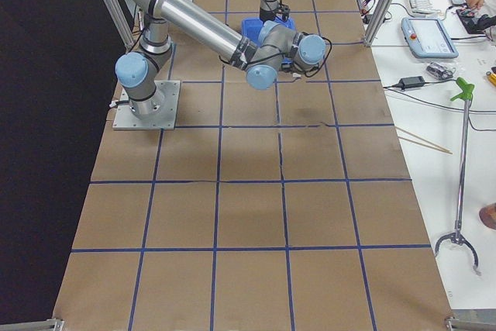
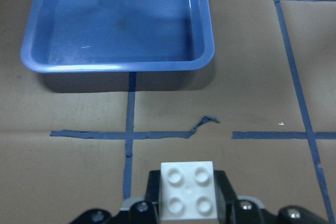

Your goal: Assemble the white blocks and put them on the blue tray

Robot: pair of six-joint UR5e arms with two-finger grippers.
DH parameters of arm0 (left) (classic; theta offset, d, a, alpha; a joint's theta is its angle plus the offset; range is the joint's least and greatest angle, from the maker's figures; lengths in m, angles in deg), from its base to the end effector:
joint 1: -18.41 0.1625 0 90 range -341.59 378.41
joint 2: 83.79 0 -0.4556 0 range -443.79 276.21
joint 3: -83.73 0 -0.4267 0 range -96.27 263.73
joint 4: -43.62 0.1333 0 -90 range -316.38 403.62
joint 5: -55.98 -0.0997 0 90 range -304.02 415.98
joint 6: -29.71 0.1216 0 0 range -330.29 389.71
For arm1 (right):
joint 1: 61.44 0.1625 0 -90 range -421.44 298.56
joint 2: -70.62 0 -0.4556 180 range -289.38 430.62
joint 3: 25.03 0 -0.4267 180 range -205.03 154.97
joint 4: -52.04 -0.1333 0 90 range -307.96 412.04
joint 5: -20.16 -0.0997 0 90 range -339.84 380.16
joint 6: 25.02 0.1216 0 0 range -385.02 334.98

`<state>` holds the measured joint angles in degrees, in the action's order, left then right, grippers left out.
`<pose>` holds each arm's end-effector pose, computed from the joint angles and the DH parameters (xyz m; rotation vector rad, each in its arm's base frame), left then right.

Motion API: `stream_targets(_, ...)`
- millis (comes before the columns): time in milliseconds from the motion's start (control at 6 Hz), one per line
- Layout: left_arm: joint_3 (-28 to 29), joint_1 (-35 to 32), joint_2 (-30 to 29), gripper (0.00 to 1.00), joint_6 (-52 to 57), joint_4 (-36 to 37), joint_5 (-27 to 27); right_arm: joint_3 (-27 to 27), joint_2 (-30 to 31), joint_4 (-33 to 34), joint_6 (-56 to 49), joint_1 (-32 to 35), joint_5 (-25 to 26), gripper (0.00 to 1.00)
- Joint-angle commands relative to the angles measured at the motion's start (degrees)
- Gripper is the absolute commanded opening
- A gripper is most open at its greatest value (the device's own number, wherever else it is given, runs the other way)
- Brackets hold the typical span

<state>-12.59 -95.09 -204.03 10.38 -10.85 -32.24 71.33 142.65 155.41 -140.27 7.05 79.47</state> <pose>-0.3927 -0.5595 0.1786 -0.1130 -3.1169 -0.0438 -0.0409 -0.6367 0.2985 -1.9280 1.9038 -0.5952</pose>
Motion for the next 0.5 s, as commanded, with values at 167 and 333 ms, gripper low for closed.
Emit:
stream_targets(167, -0.71, 0.65, -0.34, 0.25, 0.52, 1.12, -0.55, 5.5, 3.73, 0.52, 0.2, 0.24, -0.42, 0.27)
stream_targets(333, -0.71, 0.65, -0.34, 0.37, 0.52, 1.04, -0.55, 5.42, 3.65, 0.52, 0.12, 0.24, -0.34, 0.27)
